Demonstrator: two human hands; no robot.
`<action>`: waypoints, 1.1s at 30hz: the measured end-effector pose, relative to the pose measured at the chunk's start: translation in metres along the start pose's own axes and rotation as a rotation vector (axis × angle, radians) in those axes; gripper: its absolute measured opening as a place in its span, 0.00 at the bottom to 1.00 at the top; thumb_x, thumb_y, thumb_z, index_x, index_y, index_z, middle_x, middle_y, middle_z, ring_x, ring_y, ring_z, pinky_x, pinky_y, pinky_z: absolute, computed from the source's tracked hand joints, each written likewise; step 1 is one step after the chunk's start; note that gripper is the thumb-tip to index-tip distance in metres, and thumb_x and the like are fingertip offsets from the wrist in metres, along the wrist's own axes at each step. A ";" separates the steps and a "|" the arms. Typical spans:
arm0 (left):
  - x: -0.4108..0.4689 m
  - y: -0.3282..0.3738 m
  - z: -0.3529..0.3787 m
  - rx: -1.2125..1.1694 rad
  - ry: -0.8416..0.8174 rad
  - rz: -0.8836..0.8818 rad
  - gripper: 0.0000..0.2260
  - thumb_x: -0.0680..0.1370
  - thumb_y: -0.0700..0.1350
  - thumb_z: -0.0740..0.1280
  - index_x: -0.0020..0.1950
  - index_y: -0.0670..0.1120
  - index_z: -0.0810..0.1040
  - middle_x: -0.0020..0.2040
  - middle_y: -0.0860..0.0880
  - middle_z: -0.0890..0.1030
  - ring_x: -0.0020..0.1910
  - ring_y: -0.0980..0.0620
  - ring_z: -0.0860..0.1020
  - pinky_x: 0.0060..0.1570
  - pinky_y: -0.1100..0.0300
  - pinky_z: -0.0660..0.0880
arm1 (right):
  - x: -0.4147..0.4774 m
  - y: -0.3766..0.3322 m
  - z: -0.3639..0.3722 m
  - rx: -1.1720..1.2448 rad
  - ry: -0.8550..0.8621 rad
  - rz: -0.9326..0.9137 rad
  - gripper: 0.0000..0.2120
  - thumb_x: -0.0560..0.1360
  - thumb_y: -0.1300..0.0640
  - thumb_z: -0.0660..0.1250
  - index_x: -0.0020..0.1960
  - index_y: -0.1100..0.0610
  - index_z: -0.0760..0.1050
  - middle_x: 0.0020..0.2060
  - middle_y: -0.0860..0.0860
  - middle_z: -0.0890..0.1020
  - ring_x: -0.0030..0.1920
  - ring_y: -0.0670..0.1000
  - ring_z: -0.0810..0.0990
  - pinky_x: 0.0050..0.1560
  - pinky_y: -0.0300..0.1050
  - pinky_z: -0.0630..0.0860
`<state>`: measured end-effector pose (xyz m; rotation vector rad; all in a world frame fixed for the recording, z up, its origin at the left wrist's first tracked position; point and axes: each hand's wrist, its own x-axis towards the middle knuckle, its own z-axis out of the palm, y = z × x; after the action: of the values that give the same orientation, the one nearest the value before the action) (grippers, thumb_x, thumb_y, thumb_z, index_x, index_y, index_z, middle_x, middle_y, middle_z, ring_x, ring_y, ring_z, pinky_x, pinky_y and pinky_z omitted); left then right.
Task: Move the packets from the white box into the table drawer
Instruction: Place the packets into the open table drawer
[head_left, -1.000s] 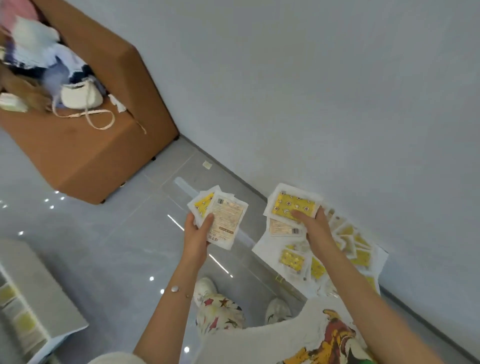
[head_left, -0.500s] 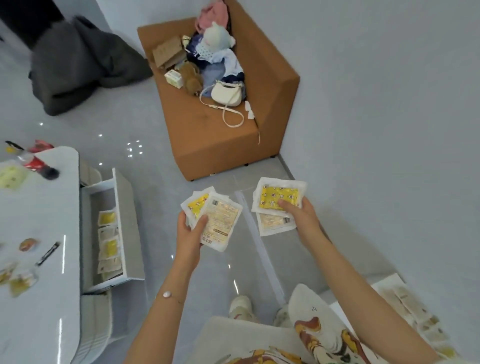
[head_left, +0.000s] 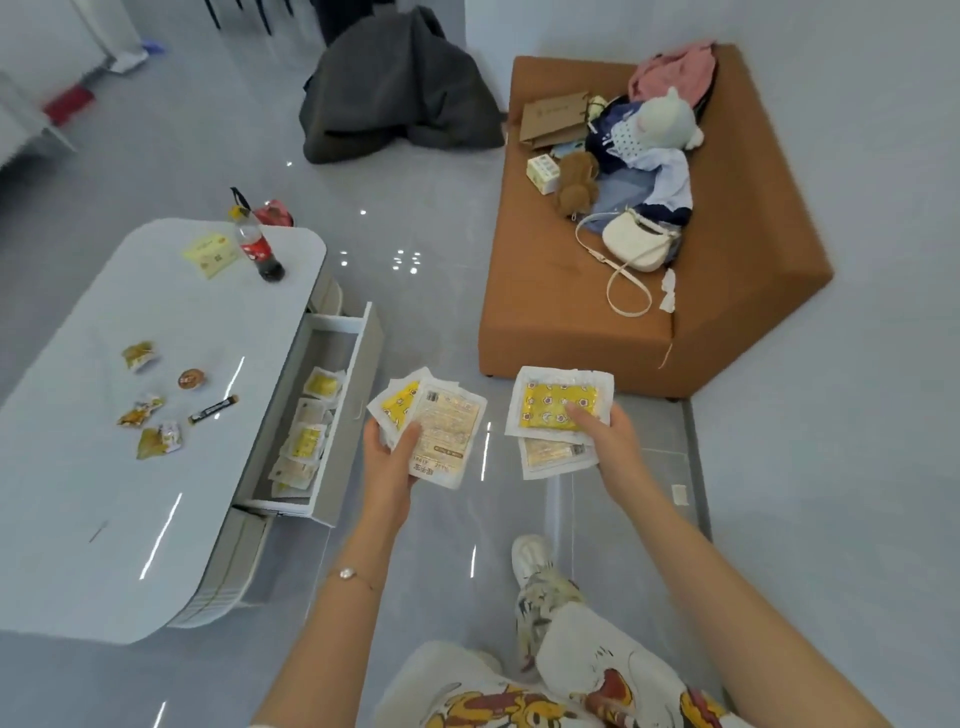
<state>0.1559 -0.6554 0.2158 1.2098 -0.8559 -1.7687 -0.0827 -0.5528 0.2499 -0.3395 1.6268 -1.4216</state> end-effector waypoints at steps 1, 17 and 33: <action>0.009 0.001 0.005 -0.029 0.031 0.004 0.20 0.78 0.41 0.68 0.67 0.56 0.69 0.60 0.50 0.81 0.55 0.48 0.82 0.40 0.54 0.81 | 0.013 -0.007 0.003 -0.004 -0.030 -0.001 0.11 0.73 0.55 0.72 0.55 0.51 0.77 0.45 0.46 0.86 0.46 0.48 0.85 0.42 0.42 0.80; 0.073 0.030 0.001 -0.194 0.569 0.074 0.22 0.78 0.40 0.68 0.69 0.52 0.67 0.57 0.49 0.81 0.47 0.50 0.84 0.36 0.53 0.81 | 0.162 -0.061 0.118 -0.320 -0.534 0.004 0.14 0.76 0.61 0.69 0.61 0.53 0.74 0.49 0.50 0.84 0.46 0.45 0.84 0.41 0.36 0.78; 0.233 0.051 -0.114 -0.268 0.859 0.008 0.19 0.78 0.40 0.68 0.67 0.47 0.68 0.57 0.47 0.81 0.50 0.47 0.83 0.37 0.53 0.81 | 0.318 -0.034 0.342 -0.747 -0.833 0.054 0.22 0.73 0.60 0.73 0.61 0.49 0.68 0.52 0.47 0.80 0.52 0.46 0.80 0.46 0.37 0.77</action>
<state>0.2262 -0.8963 0.1321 1.5697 -0.1138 -1.1137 -0.0034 -1.0070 0.1681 -1.1305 1.3502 -0.4347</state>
